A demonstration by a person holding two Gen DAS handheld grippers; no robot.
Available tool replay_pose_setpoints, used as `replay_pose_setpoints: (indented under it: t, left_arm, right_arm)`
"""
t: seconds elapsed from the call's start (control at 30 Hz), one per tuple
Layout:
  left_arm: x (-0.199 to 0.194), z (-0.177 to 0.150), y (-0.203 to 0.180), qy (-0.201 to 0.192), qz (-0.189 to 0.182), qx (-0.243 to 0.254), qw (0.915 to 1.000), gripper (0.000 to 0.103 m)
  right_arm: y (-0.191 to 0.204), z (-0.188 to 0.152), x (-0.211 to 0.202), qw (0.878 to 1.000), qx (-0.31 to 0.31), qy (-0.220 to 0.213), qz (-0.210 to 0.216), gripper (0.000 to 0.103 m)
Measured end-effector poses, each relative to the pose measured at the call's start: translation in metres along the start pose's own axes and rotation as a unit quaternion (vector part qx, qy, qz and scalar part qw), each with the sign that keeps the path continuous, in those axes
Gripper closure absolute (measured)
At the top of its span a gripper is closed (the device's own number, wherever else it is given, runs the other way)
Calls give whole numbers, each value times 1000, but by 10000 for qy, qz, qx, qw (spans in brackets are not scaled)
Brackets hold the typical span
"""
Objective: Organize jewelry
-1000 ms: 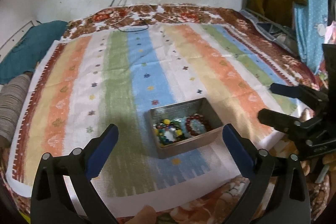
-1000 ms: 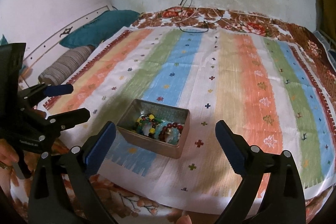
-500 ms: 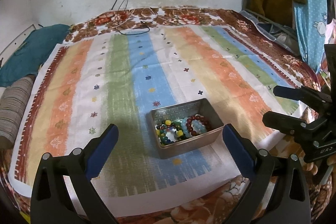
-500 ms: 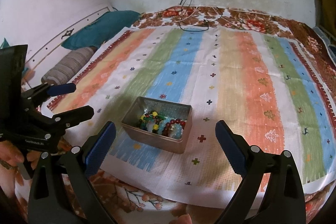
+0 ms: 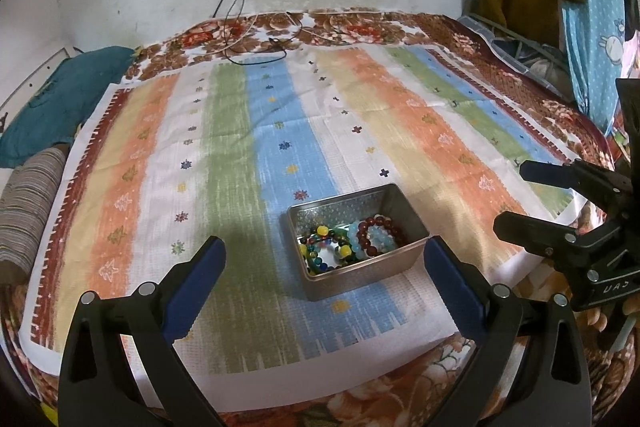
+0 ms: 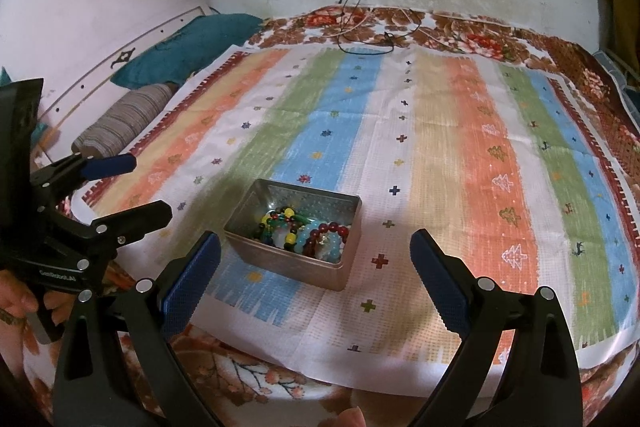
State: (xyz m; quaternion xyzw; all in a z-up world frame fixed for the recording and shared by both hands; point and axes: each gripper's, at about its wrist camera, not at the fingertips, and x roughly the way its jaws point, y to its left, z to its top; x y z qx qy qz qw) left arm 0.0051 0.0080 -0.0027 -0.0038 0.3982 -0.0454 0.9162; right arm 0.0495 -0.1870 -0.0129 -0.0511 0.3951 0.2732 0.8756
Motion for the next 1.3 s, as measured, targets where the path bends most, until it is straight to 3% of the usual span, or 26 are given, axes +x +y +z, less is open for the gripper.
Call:
replay_pose_setpoints:
  t: [1.3]
  left_arm:
    - [1,-5,2,77,24,24,10000,6]
  right_arm:
    - [0,-1,1,10000,-22,16,-32,7]
